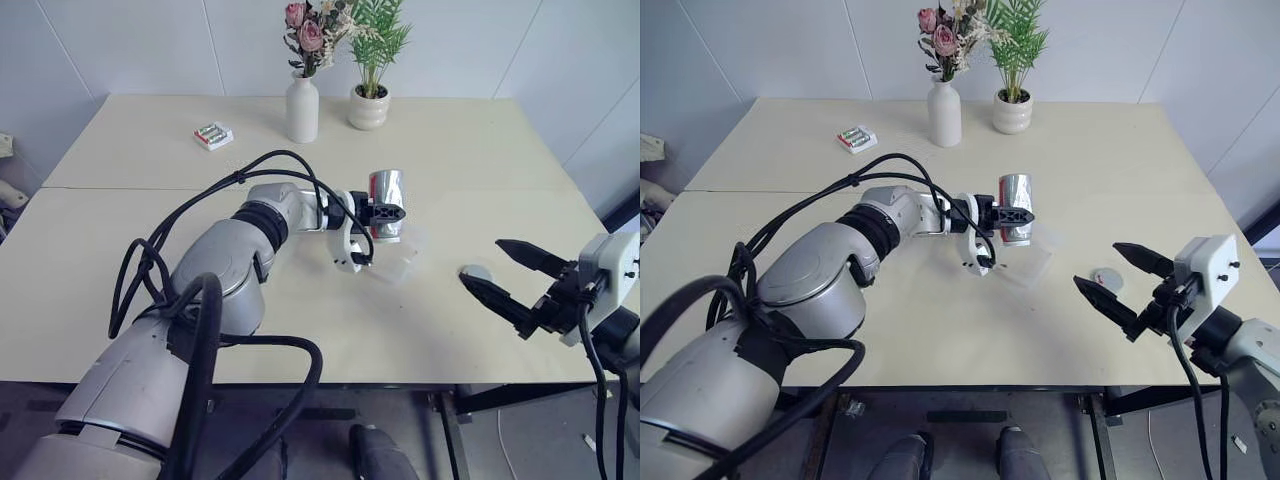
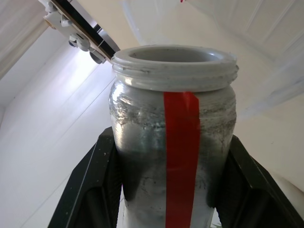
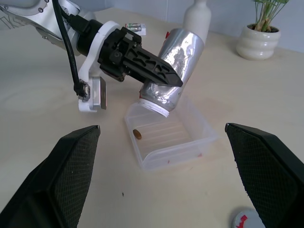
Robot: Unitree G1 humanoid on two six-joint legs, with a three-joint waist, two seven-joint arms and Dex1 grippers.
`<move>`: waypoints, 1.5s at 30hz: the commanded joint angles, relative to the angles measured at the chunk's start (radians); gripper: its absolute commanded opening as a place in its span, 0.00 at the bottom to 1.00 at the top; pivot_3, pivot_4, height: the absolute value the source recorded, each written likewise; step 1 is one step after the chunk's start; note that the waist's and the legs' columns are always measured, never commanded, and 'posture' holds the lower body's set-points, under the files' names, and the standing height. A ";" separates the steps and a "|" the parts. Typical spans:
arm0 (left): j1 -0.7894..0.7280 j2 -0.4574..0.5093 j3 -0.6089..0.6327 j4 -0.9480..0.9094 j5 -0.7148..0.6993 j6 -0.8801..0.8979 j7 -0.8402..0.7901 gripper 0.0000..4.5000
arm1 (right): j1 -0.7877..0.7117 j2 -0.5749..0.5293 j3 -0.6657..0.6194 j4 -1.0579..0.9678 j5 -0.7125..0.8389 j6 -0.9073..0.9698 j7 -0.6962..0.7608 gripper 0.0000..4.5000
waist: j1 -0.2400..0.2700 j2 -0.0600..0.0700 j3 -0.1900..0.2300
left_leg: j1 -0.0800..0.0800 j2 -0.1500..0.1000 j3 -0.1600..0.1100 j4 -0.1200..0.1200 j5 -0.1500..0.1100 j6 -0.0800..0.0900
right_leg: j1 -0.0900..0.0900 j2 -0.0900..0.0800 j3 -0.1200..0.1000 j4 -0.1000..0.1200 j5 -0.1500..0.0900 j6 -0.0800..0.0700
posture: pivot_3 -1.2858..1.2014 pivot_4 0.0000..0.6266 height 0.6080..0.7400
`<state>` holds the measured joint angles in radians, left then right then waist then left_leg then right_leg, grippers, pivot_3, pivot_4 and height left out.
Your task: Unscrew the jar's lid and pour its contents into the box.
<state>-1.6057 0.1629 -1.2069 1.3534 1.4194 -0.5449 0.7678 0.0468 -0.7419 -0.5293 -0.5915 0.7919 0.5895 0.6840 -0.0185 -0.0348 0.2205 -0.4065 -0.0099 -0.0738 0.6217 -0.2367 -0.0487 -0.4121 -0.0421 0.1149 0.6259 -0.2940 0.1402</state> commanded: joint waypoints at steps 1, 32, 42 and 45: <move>-0.052 -0.011 0.032 0.007 -0.039 -0.003 -0.029 0.46 | -0.024 -0.005 0.005 -0.016 0.022 -0.006 -0.008 0.99 | 0.000 0.000 0.000 | 0.000 0.000 0.000 0.000 0.000 0.000 | 0.000 0.000 0.000 0.000 0.000 0.000 | 0.52 0.24 1.00; 0.564 0.286 1.443 -0.375 -1.583 0.337 -1.355 0.46 | -0.522 -0.030 0.377 0.180 -0.017 -0.026 0.249 0.99 | -0.011 0.002 -0.002 | 0.004 0.002 0.000 0.015 0.002 0.001 | 0.000 0.000 -0.001 0.021 0.002 -0.003 | 0.52 0.24 1.00; 0.783 0.379 1.527 -0.457 -1.581 0.328 -1.147 0.46 | -0.553 0.004 0.428 0.185 -0.026 -0.020 0.280 0.99 | -0.009 0.002 -0.002 | 0.003 0.003 0.000 0.015 0.002 0.001 | -0.001 -0.001 -0.002 0.020 0.003 -0.004 | 0.52 0.24 1.00; 0.798 0.386 1.558 -0.421 -1.603 0.300 -1.109 0.46 | -0.546 0.002 0.429 0.182 -0.026 -0.018 0.284 0.99 | -0.009 0.001 -0.002 | 0.003 0.003 0.000 0.015 0.002 0.001 | -0.001 -0.001 -0.002 0.020 0.003 -0.004 | 0.52 0.24 1.00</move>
<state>-0.8081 0.5289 0.3288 0.9350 -0.1649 -0.2016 -0.3634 -0.4970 -0.7369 -0.0860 -0.3862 0.7658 0.5860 0.9600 -0.0276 -0.0334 0.2184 -0.4031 -0.0067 -0.0742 0.6366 -0.2349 -0.0475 -0.4127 -0.0426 0.1129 0.6458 -0.2908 0.1361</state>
